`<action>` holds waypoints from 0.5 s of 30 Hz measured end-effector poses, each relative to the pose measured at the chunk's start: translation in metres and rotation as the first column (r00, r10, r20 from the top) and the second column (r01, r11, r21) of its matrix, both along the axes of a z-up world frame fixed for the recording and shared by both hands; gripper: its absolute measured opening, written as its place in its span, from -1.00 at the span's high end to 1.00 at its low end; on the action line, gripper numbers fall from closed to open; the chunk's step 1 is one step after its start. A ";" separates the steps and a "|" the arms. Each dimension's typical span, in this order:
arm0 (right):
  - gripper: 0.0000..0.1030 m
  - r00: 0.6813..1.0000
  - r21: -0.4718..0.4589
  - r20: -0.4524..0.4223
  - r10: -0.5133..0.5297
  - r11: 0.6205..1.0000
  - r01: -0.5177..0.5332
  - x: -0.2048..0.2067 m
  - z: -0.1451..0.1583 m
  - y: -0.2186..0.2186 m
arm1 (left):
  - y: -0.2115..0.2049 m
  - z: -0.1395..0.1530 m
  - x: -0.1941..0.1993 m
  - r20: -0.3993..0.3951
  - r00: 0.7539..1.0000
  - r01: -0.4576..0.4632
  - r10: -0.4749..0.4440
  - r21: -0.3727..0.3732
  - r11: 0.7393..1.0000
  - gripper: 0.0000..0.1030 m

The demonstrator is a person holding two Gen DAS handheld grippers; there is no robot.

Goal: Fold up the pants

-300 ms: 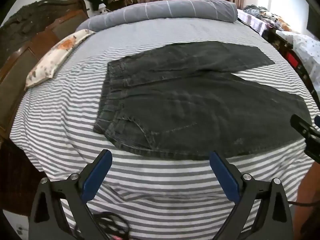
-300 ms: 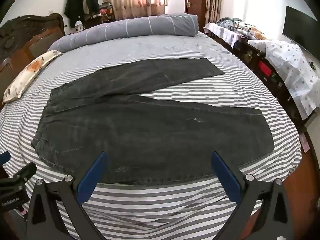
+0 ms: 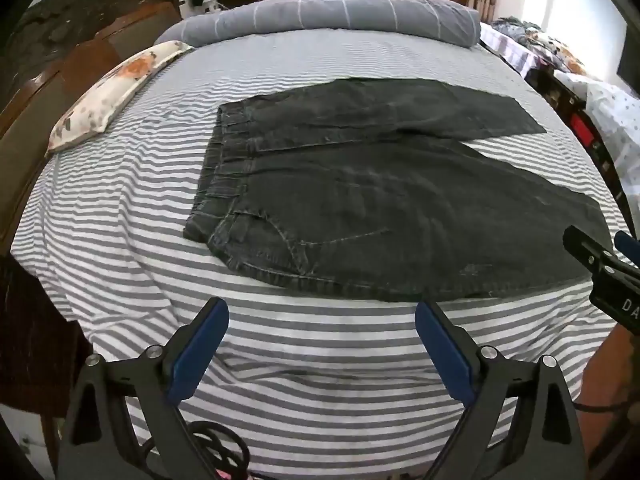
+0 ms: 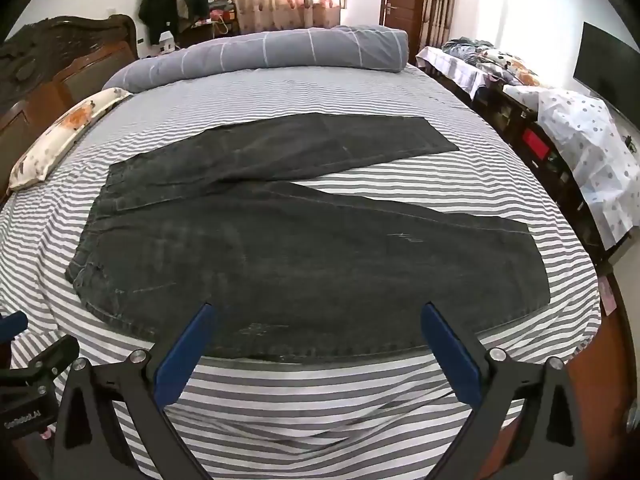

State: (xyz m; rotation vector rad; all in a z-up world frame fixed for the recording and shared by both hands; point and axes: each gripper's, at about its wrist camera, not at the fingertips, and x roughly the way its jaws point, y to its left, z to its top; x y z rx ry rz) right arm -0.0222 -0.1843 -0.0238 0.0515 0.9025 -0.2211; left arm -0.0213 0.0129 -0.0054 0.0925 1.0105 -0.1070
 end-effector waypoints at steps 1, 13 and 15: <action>-0.95 1.000 -0.002 0.003 0.005 1.000 -0.005 -0.001 0.002 0.001 | 0.001 0.002 -0.003 0.014 1.000 -0.003 0.003 0.011 1.000 -0.82; -0.95 0.999 -0.012 0.034 0.016 1.000 -0.016 -0.014 0.026 0.013 | 0.025 0.033 -0.023 0.143 0.989 -0.037 0.043 -0.043 0.998 -0.82; -0.95 0.999 -0.017 0.030 0.016 1.000 -0.016 -0.015 0.027 0.015 | 0.026 0.038 -0.026 0.164 0.985 -0.035 0.043 -0.051 0.998 -0.82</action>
